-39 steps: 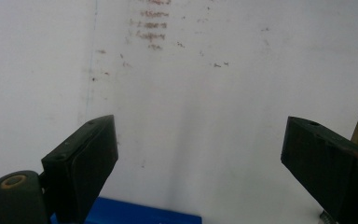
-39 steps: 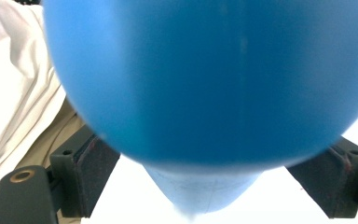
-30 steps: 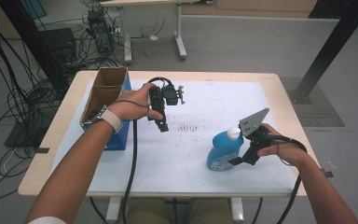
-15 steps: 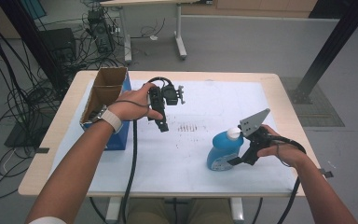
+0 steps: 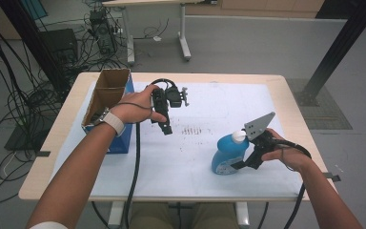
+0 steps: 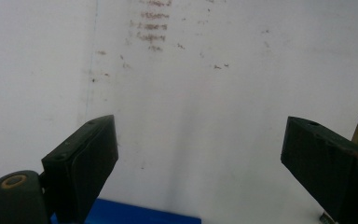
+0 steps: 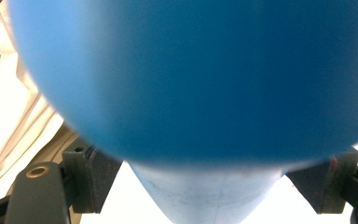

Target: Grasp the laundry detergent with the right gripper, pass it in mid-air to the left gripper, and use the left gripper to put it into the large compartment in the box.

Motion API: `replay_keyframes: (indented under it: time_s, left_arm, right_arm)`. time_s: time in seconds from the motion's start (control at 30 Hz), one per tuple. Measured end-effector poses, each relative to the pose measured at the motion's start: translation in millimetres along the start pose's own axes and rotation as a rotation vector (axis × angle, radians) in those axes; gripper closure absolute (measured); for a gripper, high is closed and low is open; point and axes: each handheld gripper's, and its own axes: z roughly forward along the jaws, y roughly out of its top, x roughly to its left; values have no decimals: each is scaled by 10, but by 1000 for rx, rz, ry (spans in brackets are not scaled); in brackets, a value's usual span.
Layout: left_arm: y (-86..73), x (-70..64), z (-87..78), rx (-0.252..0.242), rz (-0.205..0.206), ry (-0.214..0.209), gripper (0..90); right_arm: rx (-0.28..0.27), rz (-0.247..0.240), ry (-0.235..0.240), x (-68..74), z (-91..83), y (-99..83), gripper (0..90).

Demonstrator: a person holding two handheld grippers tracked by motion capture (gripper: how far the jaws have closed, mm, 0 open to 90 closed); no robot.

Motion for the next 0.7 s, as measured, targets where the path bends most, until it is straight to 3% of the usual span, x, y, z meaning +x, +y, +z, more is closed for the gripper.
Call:
replay_keyframes:
  time_s: [0.7]
  left_arm:
    - [0, 3, 4, 1, -5, -2, 113]
  right_arm:
    - [-32, -2, 13, -11, 47, -43, 226]
